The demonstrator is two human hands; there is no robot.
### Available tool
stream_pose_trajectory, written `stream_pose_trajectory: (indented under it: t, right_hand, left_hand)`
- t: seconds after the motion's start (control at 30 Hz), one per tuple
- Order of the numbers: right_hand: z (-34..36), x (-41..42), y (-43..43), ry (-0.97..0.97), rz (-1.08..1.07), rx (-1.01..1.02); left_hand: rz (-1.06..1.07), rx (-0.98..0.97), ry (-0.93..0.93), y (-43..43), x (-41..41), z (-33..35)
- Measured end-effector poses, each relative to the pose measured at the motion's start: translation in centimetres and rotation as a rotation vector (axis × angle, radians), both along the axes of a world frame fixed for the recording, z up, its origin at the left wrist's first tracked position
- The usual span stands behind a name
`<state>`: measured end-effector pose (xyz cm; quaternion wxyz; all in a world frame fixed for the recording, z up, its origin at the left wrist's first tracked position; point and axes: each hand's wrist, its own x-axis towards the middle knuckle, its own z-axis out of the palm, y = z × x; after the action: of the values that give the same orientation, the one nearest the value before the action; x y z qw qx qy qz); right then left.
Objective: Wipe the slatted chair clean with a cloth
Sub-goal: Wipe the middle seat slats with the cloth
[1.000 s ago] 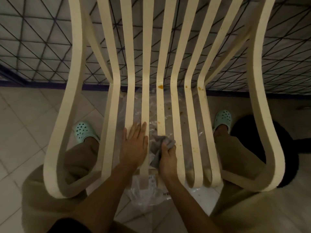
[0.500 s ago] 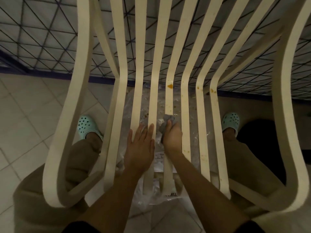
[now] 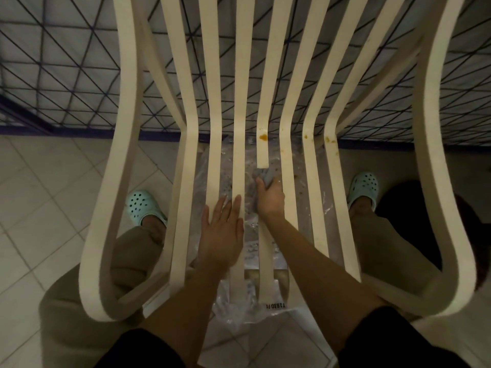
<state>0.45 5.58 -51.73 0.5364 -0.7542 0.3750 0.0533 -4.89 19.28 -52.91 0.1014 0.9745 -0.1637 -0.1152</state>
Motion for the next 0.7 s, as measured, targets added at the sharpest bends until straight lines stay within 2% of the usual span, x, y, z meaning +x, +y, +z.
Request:
stream_pose_trajectory:
  t: [0.1, 0.5, 0.7]
  right_hand:
    - [-0.3, -3.3, 1.0, -0.033, -0.015, 0.009]
    - [-0.7, -14.9, 3.4, 0.110, 0.068, -0.071]
    - [-1.0, -15.5, 3.6, 0.155, 0.039, -0.029]
  left_hand:
    - [-0.005, 0.006, 0.026, -0.1, 0.1, 0.1]
    - [-0.005, 0.028, 0.025, -0.1, 0.0, 0.3]
    - [-0.012, 0.026, 0.015, 0.0, -0.1, 0.0]
